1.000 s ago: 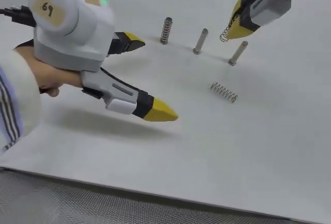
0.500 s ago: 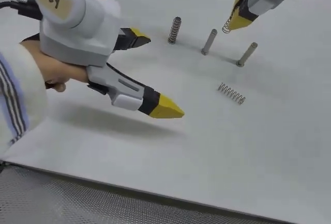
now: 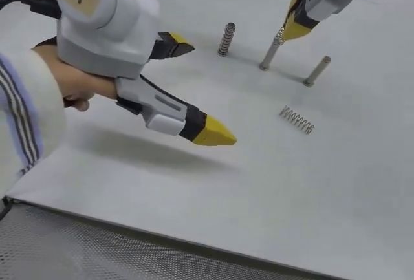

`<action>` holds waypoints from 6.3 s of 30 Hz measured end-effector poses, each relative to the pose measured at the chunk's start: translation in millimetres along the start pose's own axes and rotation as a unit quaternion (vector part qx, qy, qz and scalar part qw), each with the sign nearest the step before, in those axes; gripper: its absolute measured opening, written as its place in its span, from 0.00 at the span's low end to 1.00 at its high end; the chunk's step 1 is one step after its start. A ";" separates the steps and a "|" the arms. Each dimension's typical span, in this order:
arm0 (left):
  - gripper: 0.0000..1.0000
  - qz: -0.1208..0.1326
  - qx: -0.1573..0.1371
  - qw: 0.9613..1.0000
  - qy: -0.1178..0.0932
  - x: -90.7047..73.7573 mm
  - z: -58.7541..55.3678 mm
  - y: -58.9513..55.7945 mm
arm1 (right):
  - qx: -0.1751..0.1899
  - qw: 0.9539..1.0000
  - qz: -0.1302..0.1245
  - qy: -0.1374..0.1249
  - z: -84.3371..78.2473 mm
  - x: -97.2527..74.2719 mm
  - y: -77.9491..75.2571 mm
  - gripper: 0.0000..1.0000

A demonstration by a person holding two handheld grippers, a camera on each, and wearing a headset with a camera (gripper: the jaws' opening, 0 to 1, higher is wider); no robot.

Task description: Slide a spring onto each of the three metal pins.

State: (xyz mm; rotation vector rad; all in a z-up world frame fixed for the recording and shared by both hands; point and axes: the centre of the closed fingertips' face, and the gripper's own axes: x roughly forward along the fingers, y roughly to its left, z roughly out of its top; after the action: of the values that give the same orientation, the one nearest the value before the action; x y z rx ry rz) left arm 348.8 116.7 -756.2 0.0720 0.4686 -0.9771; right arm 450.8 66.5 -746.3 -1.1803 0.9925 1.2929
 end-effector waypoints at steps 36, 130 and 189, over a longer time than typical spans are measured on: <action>0.95 0.006 -0.016 1.000 0.014 -4.8 -7.0 4.7 | 0.006 0.999 0.023 0.025 -8.8 48.9 -1.6 0.08; 0.94 0.035 -0.028 0.998 0.044 -28.5 -6.2 0.9 | 0.297 0.893 -0.131 -0.313 -80.5 -35.8 84.7 0.79; 0.88 0.040 -0.003 0.998 0.048 -13.0 10.1 11.6 | 0.410 0.824 -0.159 -0.358 -120.0 -26.3 129.8 0.97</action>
State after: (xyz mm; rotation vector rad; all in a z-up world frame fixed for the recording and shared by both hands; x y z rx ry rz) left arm 355.6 130.7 -743.5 0.1311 0.5525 -0.8956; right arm 331.2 -66.2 -750.0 -0.1269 0.6153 0.7680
